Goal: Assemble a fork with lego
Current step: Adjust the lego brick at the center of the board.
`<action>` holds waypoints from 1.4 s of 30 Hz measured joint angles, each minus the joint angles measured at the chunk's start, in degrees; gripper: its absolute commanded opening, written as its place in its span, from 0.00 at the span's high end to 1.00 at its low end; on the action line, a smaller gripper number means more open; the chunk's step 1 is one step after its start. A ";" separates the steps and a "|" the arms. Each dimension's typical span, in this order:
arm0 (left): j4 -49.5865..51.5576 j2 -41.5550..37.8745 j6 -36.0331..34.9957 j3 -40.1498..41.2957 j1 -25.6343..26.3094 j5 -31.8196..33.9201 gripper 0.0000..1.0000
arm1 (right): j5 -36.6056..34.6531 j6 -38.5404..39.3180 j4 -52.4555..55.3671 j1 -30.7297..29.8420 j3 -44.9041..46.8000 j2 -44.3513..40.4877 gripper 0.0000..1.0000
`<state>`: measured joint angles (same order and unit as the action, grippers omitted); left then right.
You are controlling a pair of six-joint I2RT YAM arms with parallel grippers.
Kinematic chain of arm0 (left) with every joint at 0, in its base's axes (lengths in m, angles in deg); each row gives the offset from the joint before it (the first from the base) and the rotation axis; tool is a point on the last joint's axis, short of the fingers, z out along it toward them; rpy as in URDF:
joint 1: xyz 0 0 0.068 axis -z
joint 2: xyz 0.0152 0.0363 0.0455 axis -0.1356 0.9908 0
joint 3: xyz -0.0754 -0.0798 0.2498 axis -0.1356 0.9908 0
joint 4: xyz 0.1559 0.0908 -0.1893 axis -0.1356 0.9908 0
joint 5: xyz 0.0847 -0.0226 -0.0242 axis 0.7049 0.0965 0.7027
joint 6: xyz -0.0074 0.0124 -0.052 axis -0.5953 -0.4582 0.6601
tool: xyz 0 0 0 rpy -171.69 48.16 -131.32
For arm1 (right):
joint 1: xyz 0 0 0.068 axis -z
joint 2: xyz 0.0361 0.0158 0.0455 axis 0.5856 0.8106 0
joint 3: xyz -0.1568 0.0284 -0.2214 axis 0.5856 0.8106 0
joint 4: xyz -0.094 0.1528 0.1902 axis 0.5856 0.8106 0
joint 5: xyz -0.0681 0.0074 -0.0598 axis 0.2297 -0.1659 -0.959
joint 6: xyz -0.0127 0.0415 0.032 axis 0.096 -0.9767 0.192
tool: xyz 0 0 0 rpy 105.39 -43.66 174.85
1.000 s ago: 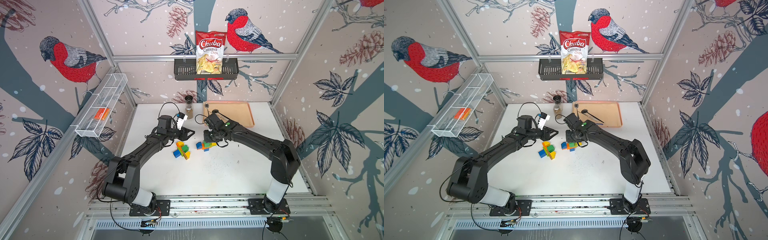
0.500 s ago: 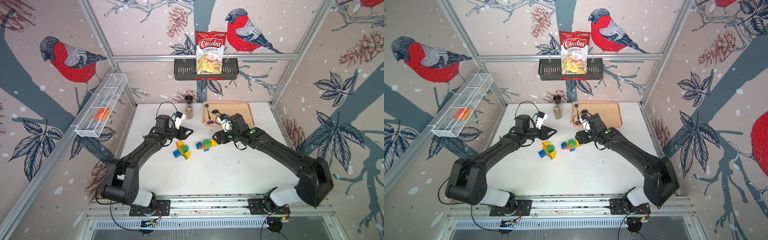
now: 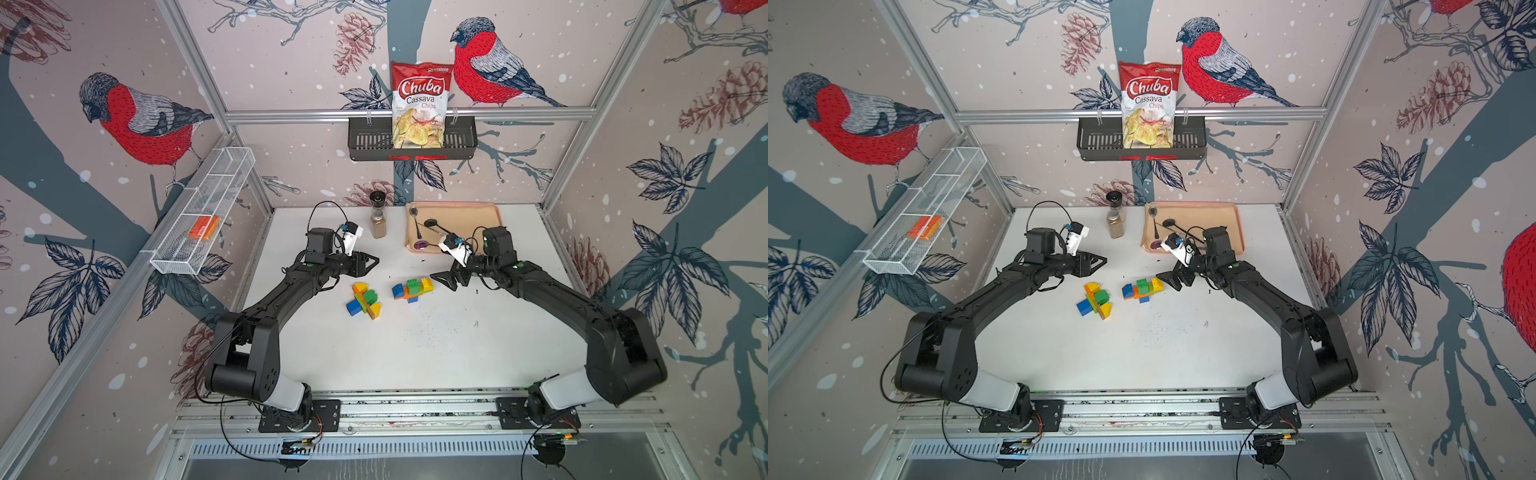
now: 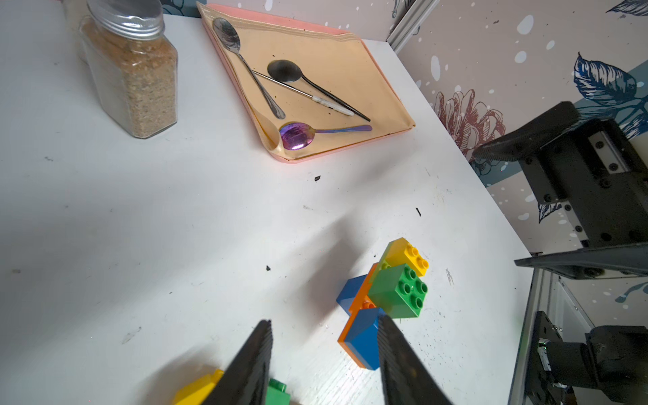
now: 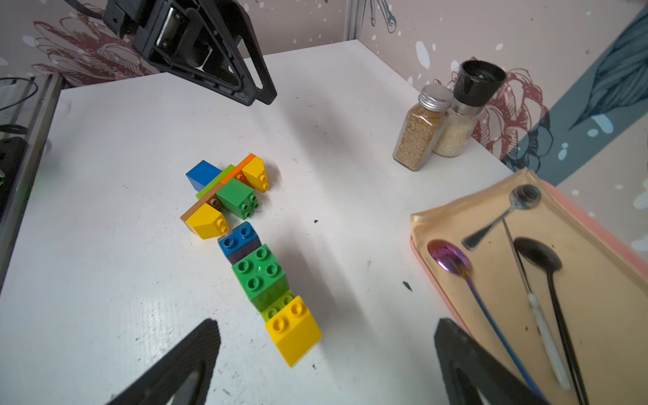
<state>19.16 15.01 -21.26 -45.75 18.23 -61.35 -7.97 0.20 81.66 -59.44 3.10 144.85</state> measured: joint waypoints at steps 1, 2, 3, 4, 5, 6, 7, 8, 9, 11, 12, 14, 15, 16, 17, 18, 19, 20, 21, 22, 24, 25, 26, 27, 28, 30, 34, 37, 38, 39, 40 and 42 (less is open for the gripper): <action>0.11 0.15 -0.09 0.00 -0.17 0.11 0.52 | 0.90 2.05 1.97 -0.02 -1.73 2.10 0.02; 0.20 0.26 -0.26 0.00 -0.31 0.22 0.52 | 1.55 3.45 3.21 -0.04 -2.86 3.61 0.02; 0.31 0.42 -0.24 0.00 -0.50 0.31 0.52 | 2.08 5.09 5.01 -0.24 -4.20 5.38 0.01; 0.37 0.50 -0.24 0.02 -0.70 0.44 0.52 | 2.56 6.51 6.60 -0.50 -5.31 6.91 0.01; 0.33 0.59 -0.24 0.02 -0.81 0.50 0.52 | 2.95 7.58 7.52 -0.83 -5.99 7.96 0.01; 0.31 0.68 -0.24 0.02 -0.92 0.52 0.52 | 3.41 8.70 8.66 -1.29 -6.69 9.16 0.01; 0.28 0.81 -0.24 0.02 -1.01 0.52 0.52 | 3.87 9.31 9.27 -1.66 -7.04 10.10 0.01; 0.28 0.96 -0.24 0.02 -1.03 0.50 0.52 | 4.20 10.27 9.88 -2.03 -7.28 10.99 0.01; 0.31 1.25 -0.24 0.00 -1.11 0.48 0.52 | 4.33 10.60 10.49 -2.56 -7.50 11.93 0.01; 0.33 1.75 -0.24 0.00 -1.29 0.50 0.52 | 4.20 11.80 11.56 -3.43 -7.91 13.51 0.01; 0.35 1.97 -0.24 0.00 -1.36 0.48 0.52 | 4.09 11.80 11.58 -3.93 -8.04 14.27 0.01; 0.39 2.45 -0.26 -0.15 -1.44 0.44 0.52 | 3.82 12.00 11.23 -4.72 -8.07 15.43 0.02; 0.48 2.67 -0.28 -0.24 -1.49 0.42 0.52 | 3.56 12.00 11.13 -5.14 -8.07 16.00 0.03; 0.57 2.80 -0.33 -0.26 -1.53 0.42 0.53 | 3.34 12.00 11.04 -5.38 -8.07 16.39 0.04; 0.76 2.86 -0.42 -0.28 -1.57 0.42 0.53 | 3.04 12.00 10.91 -5.66 -8.09 16.83 0.05; 0.94 2.93 -0.48 -0.28 -1.64 0.37 0.53 | 2.89 11.98 10.86 -5.90 -8.24 17.25 0.07; 1.11 2.93 -0.76 -0.31 -1.68 0.35 0.53 | 2.69 11.96 10.75 -6.05 -8.50 17.73 0.08; 1.22 2.93 -0.81 -0.31 -1.70 0.26 0.54 | 2.36 11.80 10.58 -6.23 -8.83 18.29 0.09; 1.22 2.93 -0.83 -0.31 -1.75 0.22 0.54 | 2.08 11.78 10.58 -6.36 -9.18 18.84 0.11; 1.18 2.93 -0.83 -0.31 -1.77 0.17 0.54 | 1.81 11.76 10.62 -6.49 -9.55 19.39 0.13; 1.20 2.93 -0.83 -0.31 -1.88 0.15 0.55 | 1.42 11.34 10.67 -6.73 -10.08 20.28 0.18; 1.20 2.93 -0.83 -0.31 -1.92 0.15 0.55 | 1.29 11.08 10.82 -6.88 -10.23 20.65 0.20; 1.18 2.93 -0.83 -0.31 -1.92 0.13 0.55 | 1.14 10.19 10.95 -7.06 -10.32 20.90 0.22; 1.18 2.93 -0.83 -0.31 -1.92 0.07 0.55 | 1.07 9.99 11.19 -7.21 -10.40 21.11 0.23; 1.18 2.93 -0.83 -0.28 -1.92 -0.04 0.55 | 1.07 9.86 11.30 -7.41 -10.51 21.35 0.25; 1.18 2.93 -0.81 -0.26 -1.95 -0.28 0.56 | 1.09 8.74 11.47 -7.69 -10.97 21.97 0.30; 1.16 2.93 -0.81 -0.20 -1.97 -0.72 0.57 | 1.11 7.26 12.46 -7.82 -12.41 23.37 0.39; 1.20 2.91 -0.79 -0.09 -1.97 -0.90 0.57 | 1.18 6.84 13.46 -7.80 -13.68 24.57 0.43; 1.22 2.86 -0.79 -0.09 -1.97 -0.92 0.57 | 1.31 6.67 13.88 -7.80 -14.10 24.87 0.44; 1.20 2.80 -0.79 -0.07 -1.97 -0.92 0.57 | 1.51 5.90 14.47 -7.80 -14.60 25.22 0.45; 1.20 2.69 -0.79 -0.07 -1.97 -0.92 0.57 | 1.55 5.70 15.06 -7.80 -15.10 25.55 0.46; 1.18 2.51 -0.79 -0.04 -1.97 -0.98 0.57 | 1.92 5.62 16.09 -7.80 -15.89 26.05 0.47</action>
<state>20.34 17.53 -22.05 -45.80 16.26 -62.34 -6.04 5.82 97.75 -67.25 -12.79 170.90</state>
